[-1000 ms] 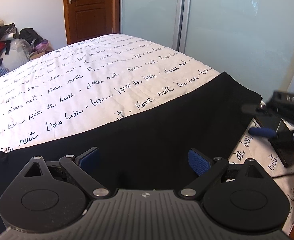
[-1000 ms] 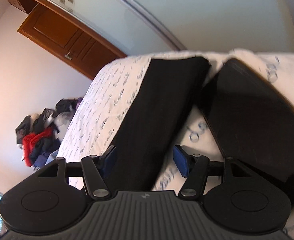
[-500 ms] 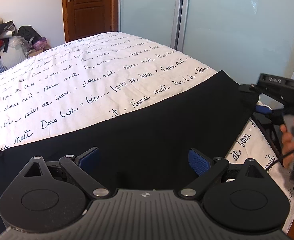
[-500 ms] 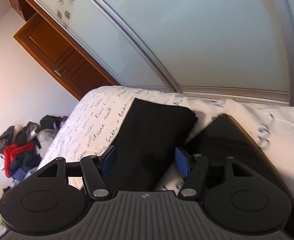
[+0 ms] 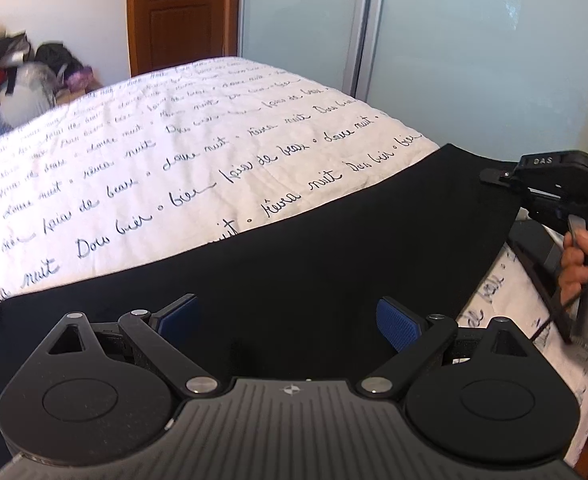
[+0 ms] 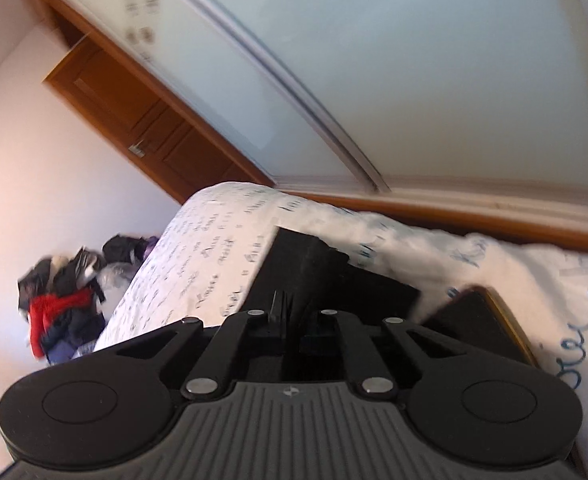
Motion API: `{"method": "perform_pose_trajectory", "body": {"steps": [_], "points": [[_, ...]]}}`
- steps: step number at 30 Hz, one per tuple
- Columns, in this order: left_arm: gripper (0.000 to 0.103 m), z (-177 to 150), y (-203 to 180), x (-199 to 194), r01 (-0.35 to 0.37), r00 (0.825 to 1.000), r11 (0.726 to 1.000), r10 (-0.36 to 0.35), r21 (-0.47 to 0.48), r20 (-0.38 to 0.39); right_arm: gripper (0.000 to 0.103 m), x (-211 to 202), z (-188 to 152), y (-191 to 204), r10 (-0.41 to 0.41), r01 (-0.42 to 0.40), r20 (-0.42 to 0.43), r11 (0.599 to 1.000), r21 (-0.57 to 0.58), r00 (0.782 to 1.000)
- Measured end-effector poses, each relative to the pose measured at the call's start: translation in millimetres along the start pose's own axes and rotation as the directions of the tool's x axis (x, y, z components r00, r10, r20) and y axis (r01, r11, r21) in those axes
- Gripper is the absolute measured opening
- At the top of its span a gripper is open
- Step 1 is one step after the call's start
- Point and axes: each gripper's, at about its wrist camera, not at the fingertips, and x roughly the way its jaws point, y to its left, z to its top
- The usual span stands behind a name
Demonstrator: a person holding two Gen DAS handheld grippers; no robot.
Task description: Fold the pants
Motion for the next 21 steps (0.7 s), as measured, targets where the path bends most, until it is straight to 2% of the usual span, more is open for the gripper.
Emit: {"method": "perform_pose_trajectory", "body": {"steps": [4, 6, 7, 8, 12, 14, 15, 18, 21], "points": [[0.095, 1.4, 5.3, -0.3, 0.016, 1.000, 0.999, -0.016, -0.048, -0.004, 0.006, 4.2, 7.7, 15.3, -0.042, 0.042, 0.003, 0.995, -0.087, 0.999], [0.095, 0.0, 4.2, -1.6, 0.007, 1.000, 0.999, -0.007, -0.037, -0.004, 0.015, 14.0, 13.8, 15.6, -0.111, 0.108, -0.019, 0.987, -0.122, 0.994], [0.095, -0.9, 3.1, -2.5, 0.003, 1.000, 1.000, -0.003, -0.027, -0.002, 0.025, 17.4, 17.5, 14.9, -0.176, 0.170, -0.037, 0.977, -0.126, 0.984], [0.095, -1.7, 2.2, -3.4, 0.000, 1.000, 1.000, 0.000, -0.018, 0.001, 0.030, 15.8, 20.6, 13.7, -0.214, 0.207, -0.044, 0.971, -0.120, 0.976], [0.095, -2.7, 0.2, -2.3, -0.009, 1.000, 1.000, 0.009, -0.001, 0.003, 0.035, -18.9, 27.5, 0.8, -0.164, 0.168, 0.044, 0.983, -0.077, 0.985], [0.095, -2.3, 0.0, -0.3, 0.003, 1.000, 1.000, -0.003, -0.007, -0.002, 0.062, -27.9, 32.1, -11.8, -0.147, 0.147, 0.000, 0.989, -0.031, 0.989], [0.095, -2.3, -0.6, 0.6, 0.008, 1.000, 1.000, -0.008, -0.009, -0.003, 0.066, -30.4, 32.9, -18.5, -0.133, 0.133, -0.025, 0.991, -0.006, 0.991], [0.095, -2.3, -3.3, 1.8, 0.007, 1.000, 1.000, -0.007, -0.004, -0.005, 0.067, -30.4, 34.8, -28.5, -0.121, 0.123, -0.098, 0.992, 0.014, 0.988], [0.095, -2.7, -4.9, 1.1, 0.003, 1.000, 1.000, -0.003, 0.008, -0.004, 0.067, -24.2, 37.9, -25.3, -0.124, 0.121, -0.149, 0.992, -0.033, 0.981]]}}
